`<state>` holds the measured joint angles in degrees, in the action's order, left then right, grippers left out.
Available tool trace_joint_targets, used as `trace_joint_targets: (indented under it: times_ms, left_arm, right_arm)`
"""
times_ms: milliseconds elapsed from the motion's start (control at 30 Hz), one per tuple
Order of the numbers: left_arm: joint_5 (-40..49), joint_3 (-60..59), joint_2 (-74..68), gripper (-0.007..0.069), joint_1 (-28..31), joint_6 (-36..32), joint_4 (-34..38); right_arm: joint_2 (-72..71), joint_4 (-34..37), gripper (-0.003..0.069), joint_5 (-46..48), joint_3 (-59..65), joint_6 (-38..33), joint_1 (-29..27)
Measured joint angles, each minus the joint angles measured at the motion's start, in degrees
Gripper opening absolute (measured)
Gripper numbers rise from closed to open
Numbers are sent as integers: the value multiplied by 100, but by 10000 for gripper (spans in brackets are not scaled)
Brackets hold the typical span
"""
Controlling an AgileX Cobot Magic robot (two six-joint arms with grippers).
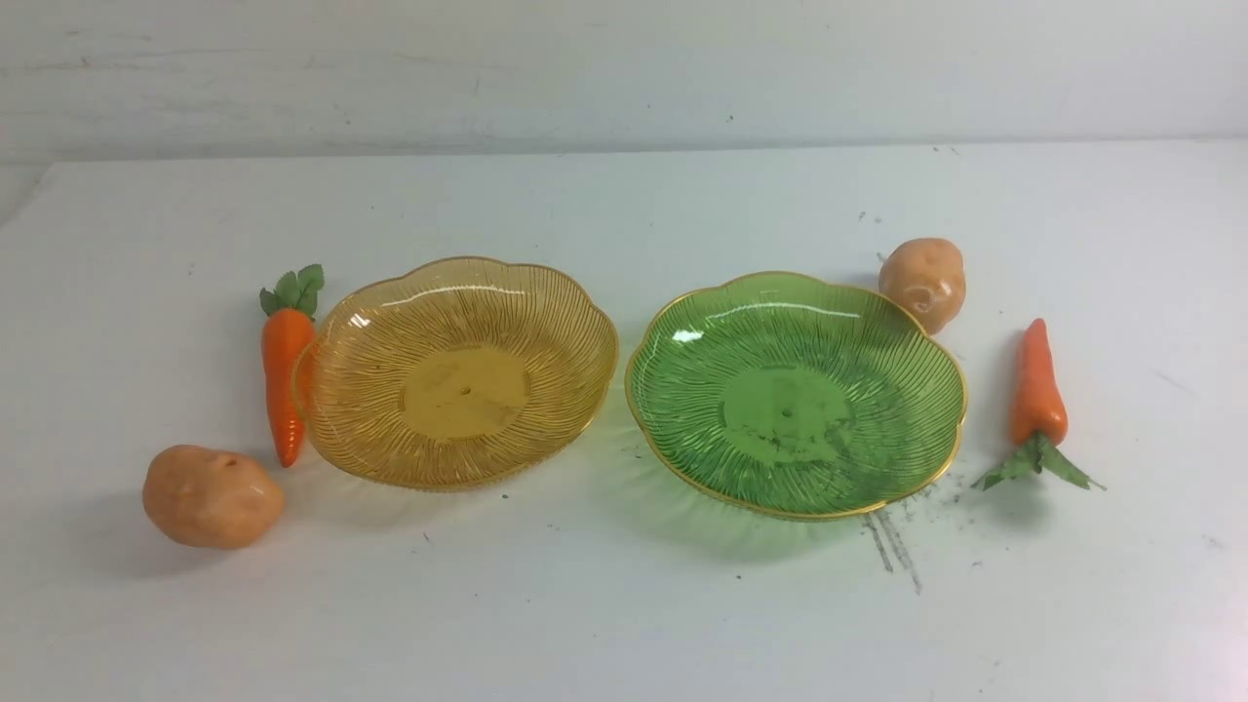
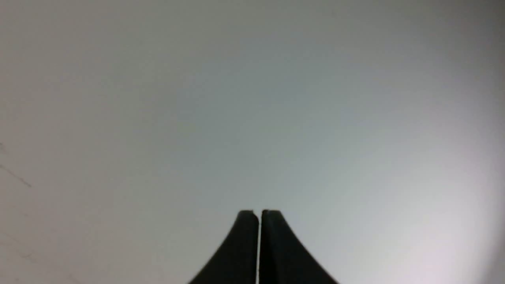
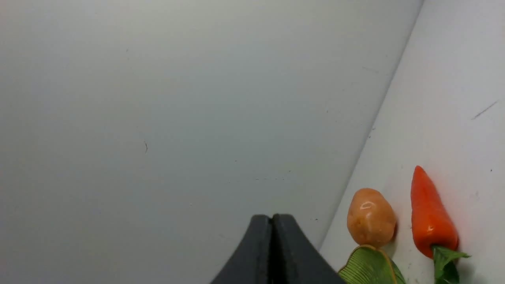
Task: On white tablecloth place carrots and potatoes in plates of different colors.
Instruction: 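Pick up the carrot from the table and place it on the green plate with the left gripper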
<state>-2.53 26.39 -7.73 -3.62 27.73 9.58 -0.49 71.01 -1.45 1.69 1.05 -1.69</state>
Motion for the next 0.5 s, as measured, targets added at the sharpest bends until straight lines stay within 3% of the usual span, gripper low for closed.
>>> trace_joint_targets:
  times_ms: [100,133,167,300,367,500]
  left_arm:
    - [1696,1092,-885,-4,0,-20,-796]
    - [1822,1162,-1015,-4,0,-28,-867]
    - [2708,1615,-1483,-4,0,-127,-1064]
    - [4897,2535,-2731,-4,1,-728,-1246]
    - [5937,2946,-3572,-4,1,-1065,-1258]
    - [6630,3387,-4520,-4,1,-1184,-1258]
  right_arm:
    - [0,118,-11,0,0,-399,0]
    - [0,129,-11,0,0,-422,0]
    - [0,175,-11,0,0,-470,0]
    - [0,161,-11,-17,0,-639,0]
    - [0,-111,-11,256,-9,-1119,0]
    - [0,-560,-11,1107,-302,-1802,0]
